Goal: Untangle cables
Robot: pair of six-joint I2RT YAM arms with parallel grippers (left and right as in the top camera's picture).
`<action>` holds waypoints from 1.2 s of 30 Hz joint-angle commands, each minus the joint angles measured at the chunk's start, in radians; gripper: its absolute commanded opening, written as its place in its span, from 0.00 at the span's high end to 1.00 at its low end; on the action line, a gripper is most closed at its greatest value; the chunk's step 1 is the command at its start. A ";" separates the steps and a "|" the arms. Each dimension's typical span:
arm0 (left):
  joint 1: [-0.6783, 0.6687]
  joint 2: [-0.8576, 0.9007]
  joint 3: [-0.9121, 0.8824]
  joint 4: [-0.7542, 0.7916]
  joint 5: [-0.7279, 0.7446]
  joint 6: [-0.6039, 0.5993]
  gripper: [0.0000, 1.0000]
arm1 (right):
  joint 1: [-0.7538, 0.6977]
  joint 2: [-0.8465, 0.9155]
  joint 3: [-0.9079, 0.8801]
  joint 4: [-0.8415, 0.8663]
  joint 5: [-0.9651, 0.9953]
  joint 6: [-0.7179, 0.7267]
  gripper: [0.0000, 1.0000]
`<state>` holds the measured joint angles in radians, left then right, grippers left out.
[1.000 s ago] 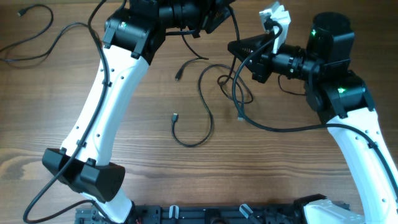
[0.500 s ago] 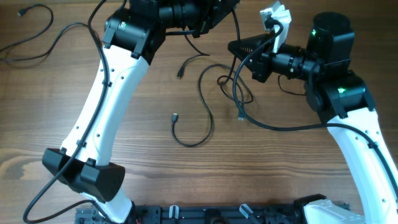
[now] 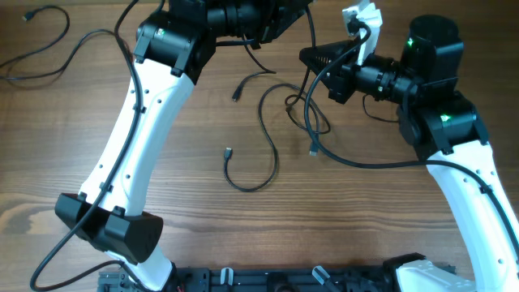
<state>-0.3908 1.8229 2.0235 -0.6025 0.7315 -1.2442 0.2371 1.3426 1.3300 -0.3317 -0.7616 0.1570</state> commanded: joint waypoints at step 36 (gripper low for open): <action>0.113 -0.151 0.004 0.499 0.012 -0.029 0.96 | 0.001 0.010 -0.003 -0.055 0.010 0.056 0.00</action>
<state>-0.2790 1.7218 2.0216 -0.1741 0.7311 -1.2636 0.2371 1.3426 1.3300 -0.3828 -0.7578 0.2153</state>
